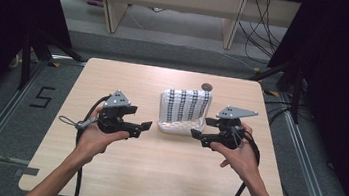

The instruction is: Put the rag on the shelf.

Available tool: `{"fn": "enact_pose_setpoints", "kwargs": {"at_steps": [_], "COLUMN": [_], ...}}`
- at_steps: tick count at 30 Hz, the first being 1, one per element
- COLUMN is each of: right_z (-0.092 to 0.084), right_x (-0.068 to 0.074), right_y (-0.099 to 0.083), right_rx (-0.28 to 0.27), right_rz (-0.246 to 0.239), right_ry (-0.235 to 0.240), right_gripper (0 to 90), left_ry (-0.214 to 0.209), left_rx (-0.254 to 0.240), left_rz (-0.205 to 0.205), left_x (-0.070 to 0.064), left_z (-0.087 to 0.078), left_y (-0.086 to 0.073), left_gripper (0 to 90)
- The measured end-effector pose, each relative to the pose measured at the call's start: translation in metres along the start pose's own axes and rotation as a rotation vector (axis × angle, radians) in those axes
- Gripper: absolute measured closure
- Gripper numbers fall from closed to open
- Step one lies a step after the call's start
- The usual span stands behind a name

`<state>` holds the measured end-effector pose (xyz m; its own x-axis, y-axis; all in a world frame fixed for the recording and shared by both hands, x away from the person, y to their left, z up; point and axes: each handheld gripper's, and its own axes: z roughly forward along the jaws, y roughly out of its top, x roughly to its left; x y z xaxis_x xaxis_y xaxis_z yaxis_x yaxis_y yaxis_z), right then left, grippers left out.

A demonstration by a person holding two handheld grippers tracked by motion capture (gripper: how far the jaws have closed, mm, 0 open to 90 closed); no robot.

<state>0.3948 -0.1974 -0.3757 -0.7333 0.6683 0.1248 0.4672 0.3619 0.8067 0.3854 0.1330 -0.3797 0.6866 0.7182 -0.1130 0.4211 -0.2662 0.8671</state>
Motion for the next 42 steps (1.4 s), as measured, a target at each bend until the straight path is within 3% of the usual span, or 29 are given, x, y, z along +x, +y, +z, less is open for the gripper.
{"fn": "enact_pose_setpoints", "kwargs": {"at_steps": [5,6,7,8,14,15,16,19,20,26,27,28,30,32,35,37,39,40,42], "right_z": [0.000,0.000,0.000,0.000,-0.001,0.000,-0.001,0.001,0.000,0.000,-0.001,-0.001,0.000,0.000,0.001,0.002,0.003,0.004,0.005], "right_x": [0.000,-0.001,0.002,0.000,0.004,0.002,0.004,0.005,0.006,0.010,0.009,0.012,0.012,0.012,0.015,0.015,0.018,0.017,0.016], "right_y": [-0.008,-0.009,-0.010,-0.011,-0.017,-0.018,-0.019,-0.022,-0.022,-0.029,-0.030,-0.032,-0.034,-0.037,-0.042,-0.045,-0.048,-0.049,-0.051], "right_rx": [0.001,-0.007,-0.006,-0.004,0.003,-0.007,0.001,-0.011,0.001,-0.003,0.003,0.000,-0.002,-0.004,0.008,0.005,0.020,0.016,0.015], "right_rz": [-0.008,-0.034,0.002,-0.019,0.000,-0.035,-0.012,-0.030,-0.022,-0.007,-0.023,0.000,-0.009,-0.034,-0.016,-0.027,0.008,-0.015,-0.008], "right_ry": [0.003,-0.001,0.012,0.017,0.012,0.005,0.012,0.016,0.015,0.040,0.033,0.028,0.047,0.032,0.050,0.048,0.058,0.062,0.065], "right_gripper": [30.3,30.3,30.3,30.2,30.2,30.2,30.2,30.0,29.9,29.5,29.5,29.5,29.5,29.5,29.5,29.5,29.5,29.5,29.4], "left_ry": [-0.003,-0.003,-0.003,-0.009,-0.011,-0.002,0.001,-0.014,-0.009,-0.016,-0.021,-0.022,-0.024,-0.023,-0.023,-0.020,-0.021,-0.028,-0.028], "left_rx": [0.006,0.006,0.008,0.007,0.011,0.017,0.022,0.026,0.026,0.036,0.029,0.031,0.035,0.039,0.050,0.037,0.043,0.040,0.048], "left_rz": [0.004,0.004,0.005,0.006,0.016,0.022,0.025,0.039,0.025,0.034,0.032,0.035,0.037,0.042,0.063,0.048,0.049,0.046,0.053], "left_x": [-0.001,-0.001,-0.001,-0.001,-0.003,-0.003,-0.004,-0.004,-0.005,-0.008,-0.009,-0.009,-0.009,-0.011,-0.011,-0.013,-0.013,-0.013,-0.014], "left_z": [-0.005,-0.005,-0.006,-0.006,-0.008,-0.010,-0.010,-0.011,-0.011,-0.014,-0.013,-0.014,-0.015,-0.015,-0.016,-0.015,-0.015,-0.015,-0.014], "left_y": [-0.007,-0.007,-0.009,-0.011,-0.020,-0.022,-0.024,-0.029,-0.031,-0.041,-0.043,-0.045,-0.048,-0.050,-0.055,-0.059,-0.062,-0.064,-0.066], "left_gripper": [23.5,23.5,23.5,23.5,23.5,23.5,23.5,23.4,23.5,23.4,23.4,23.4,23.4,23.4,23.3,23.2,23.1,23.0,22.9]}}
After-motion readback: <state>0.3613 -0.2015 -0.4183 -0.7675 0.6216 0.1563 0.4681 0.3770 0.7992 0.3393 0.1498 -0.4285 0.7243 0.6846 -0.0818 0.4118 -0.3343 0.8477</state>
